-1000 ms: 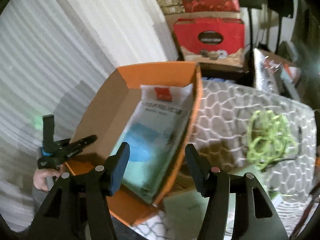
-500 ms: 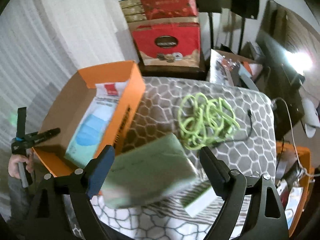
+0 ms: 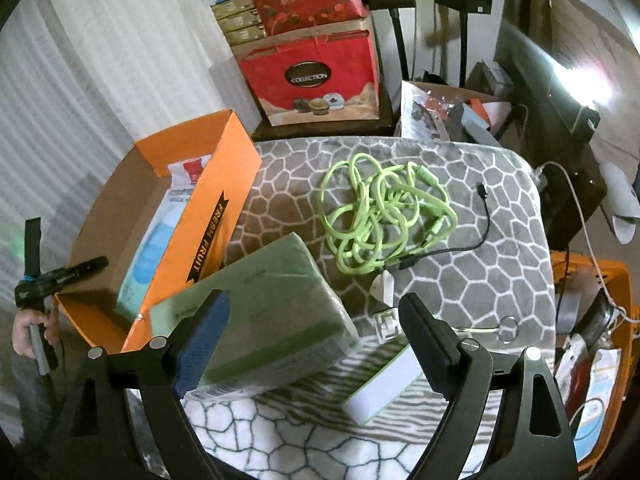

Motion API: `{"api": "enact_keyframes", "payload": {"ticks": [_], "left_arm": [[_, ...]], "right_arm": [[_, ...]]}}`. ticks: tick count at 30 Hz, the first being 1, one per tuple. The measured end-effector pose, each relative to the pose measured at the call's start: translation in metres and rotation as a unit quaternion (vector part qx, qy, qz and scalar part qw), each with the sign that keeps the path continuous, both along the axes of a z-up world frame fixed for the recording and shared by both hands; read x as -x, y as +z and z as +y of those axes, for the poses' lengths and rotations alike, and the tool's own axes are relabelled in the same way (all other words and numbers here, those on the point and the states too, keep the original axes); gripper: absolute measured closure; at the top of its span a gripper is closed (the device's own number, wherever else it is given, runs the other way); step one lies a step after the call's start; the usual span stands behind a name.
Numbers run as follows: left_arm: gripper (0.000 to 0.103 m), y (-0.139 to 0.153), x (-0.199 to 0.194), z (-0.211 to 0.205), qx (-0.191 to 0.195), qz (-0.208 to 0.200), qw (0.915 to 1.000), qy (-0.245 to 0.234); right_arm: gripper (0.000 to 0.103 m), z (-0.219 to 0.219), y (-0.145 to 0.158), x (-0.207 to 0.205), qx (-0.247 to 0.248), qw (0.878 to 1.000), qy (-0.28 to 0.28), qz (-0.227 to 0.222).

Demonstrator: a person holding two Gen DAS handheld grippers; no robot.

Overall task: Organize objects
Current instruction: 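Move the right tool back over the table toward the green tissue pack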

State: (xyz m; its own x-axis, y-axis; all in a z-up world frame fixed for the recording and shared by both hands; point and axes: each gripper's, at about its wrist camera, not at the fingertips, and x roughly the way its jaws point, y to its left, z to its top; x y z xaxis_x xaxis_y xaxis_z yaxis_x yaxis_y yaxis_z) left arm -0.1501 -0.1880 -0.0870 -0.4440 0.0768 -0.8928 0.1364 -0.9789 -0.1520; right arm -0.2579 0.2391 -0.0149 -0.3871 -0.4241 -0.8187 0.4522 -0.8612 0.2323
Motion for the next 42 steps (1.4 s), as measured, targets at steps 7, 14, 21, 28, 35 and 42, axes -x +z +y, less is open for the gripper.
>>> {"api": "enact_keyframes", "payload": {"ticks": [7, 14, 21, 28, 35, 42], "left_arm": [[0.1, 0.0, 0.0, 0.0, 0.0, 0.0, 1.0, 0.0], [0.1, 0.0, 0.0, -0.001, -0.001, 0.0, 1.0, 0.0], [0.1, 0.0, 0.0, -0.001, 0.0, 0.0, 1.0, 0.0], [0.1, 0.0, 0.001, -0.002, 0.0, 0.0, 1.0, 0.002], [0.1, 0.0, 0.001, -0.002, 0.001, -0.001, 1.0, 0.002], [0.1, 0.001, 0.0, -0.002, 0.001, -0.001, 1.0, 0.002]], "right_arm": [[0.017, 0.001, -0.012, -0.005, 0.004, 1.0, 0.006, -0.01], [0.017, 0.015, -0.018, -0.011, 0.021, 1.0, 0.007, -0.018], [0.016, 0.039, -0.025, -0.026, 0.038, 0.999, 0.006, -0.033], [0.023, 0.05, -0.038, -0.039, -0.02, 0.999, -0.014, -0.035], [0.023, 0.058, -0.026, -0.039, 0.022, 0.999, -0.02, -0.034], [0.022, 0.031, 0.004, -0.025, 0.024, 0.999, -0.02, -0.003]]}}
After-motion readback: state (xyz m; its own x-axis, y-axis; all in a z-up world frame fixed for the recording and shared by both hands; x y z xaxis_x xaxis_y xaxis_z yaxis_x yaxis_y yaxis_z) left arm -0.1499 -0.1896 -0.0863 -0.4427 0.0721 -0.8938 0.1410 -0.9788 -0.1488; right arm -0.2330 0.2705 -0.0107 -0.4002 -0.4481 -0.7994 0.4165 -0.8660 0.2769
